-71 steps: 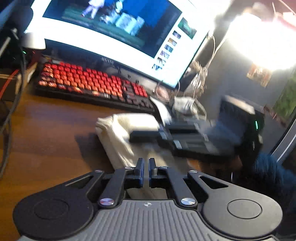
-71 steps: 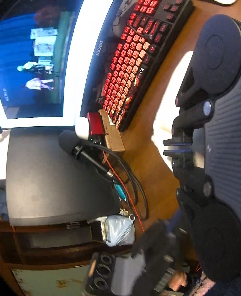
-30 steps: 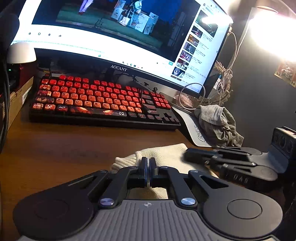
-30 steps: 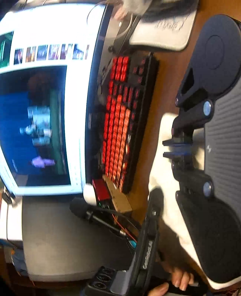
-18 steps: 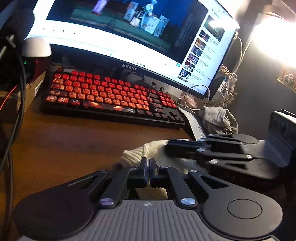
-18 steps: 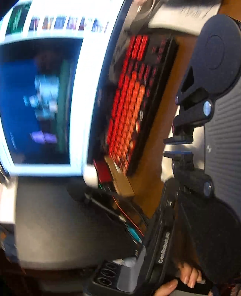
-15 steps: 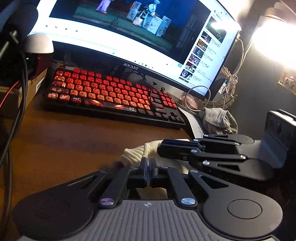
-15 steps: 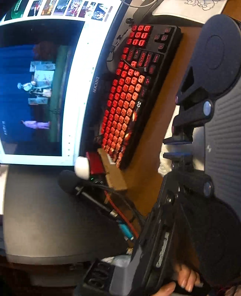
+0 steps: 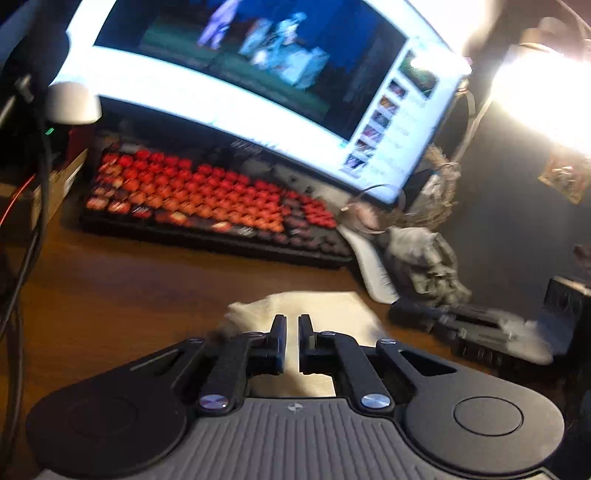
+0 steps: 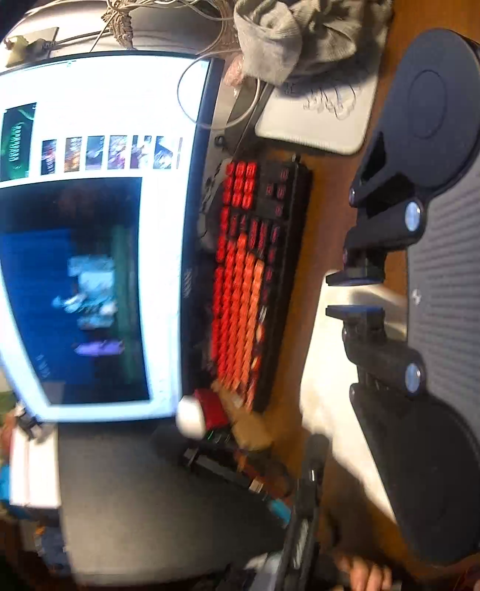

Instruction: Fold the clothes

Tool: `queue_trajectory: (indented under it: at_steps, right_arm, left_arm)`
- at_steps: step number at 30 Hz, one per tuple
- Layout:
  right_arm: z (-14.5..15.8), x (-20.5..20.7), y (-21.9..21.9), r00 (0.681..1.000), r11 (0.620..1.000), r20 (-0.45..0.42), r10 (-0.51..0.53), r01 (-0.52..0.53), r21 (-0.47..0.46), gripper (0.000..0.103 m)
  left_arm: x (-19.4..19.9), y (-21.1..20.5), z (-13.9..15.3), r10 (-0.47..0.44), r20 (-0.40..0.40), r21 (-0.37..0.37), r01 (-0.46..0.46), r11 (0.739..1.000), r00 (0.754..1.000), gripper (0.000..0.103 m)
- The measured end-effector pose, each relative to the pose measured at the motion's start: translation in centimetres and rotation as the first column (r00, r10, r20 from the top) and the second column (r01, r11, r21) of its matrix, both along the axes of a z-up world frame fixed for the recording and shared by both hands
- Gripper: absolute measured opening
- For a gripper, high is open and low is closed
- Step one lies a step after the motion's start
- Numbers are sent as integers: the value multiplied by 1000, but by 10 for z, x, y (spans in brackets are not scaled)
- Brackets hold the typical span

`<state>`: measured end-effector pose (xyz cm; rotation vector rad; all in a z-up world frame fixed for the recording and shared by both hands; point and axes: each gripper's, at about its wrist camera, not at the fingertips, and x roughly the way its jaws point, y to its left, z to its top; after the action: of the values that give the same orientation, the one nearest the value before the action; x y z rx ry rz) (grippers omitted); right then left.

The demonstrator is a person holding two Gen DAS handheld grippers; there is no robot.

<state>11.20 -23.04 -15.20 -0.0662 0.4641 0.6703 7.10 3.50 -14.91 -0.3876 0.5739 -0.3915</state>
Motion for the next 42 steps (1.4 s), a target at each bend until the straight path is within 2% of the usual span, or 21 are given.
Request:
queue_trajectory:
  at_steps: [2, 4, 7, 12, 19, 23, 26, 30, 32, 40, 42]
  right_arm:
    - [1, -15, 5, 999, 999, 8, 40, -41, 31, 9]
    - [-3, -25, 16, 997, 997, 8, 79, -79, 21, 9]
    - [-12, -32, 18, 996, 996, -26, 89, -90, -5, 9]
    - [-24, -52, -4, 996, 997, -61, 66, -64, 35, 8]
    - [-17, -79, -31, 995, 998, -83, 48, -45, 36, 8]
    - [-3, -69, -32, 999, 998, -35, 17, -15, 63, 9]
    - [1, -45, -21, 1000, 996, -8, 2, -1, 84, 9]
    - [-5, -15, -5, 999, 996, -49, -2, 6, 92, 9]
    - [-11, -13, -2, 997, 997, -77, -8, 13, 70, 9]
    - [-23, -81, -31, 993, 999, -119, 10, -3, 54, 9]
    - [-23, -101, -42, 992, 997, -124, 12, -2, 76, 13]
  left_arm:
    - [-4, -13, 4, -49, 1, 6, 49, 999, 999, 4]
    - [-9, -27, 3, -89, -4, 40, 89, 995, 996, 4]
    - [-13, -34, -8, -89, -31, 95, 91, 991, 996, 4]
    - [-15, -15, -18, -87, -63, 14, 88, 996, 994, 2]
    - [-24, -19, -13, -99, -52, 50, 101, 994, 994, 3]
    - [-32, -25, -11, -99, -33, 89, 102, 991, 995, 5]
    - [-39, -27, -11, -100, -36, 83, 102, 991, 994, 6]
    - [-49, -29, -10, -112, -35, 90, 115, 989, 993, 6]
    - [-54, -28, -11, -117, -39, 88, 120, 989, 992, 7]
    - [-63, -30, -15, -123, -29, 98, 125, 987, 992, 9]
    - [-65, -31, -14, -123, -27, 106, 125, 986, 992, 10]
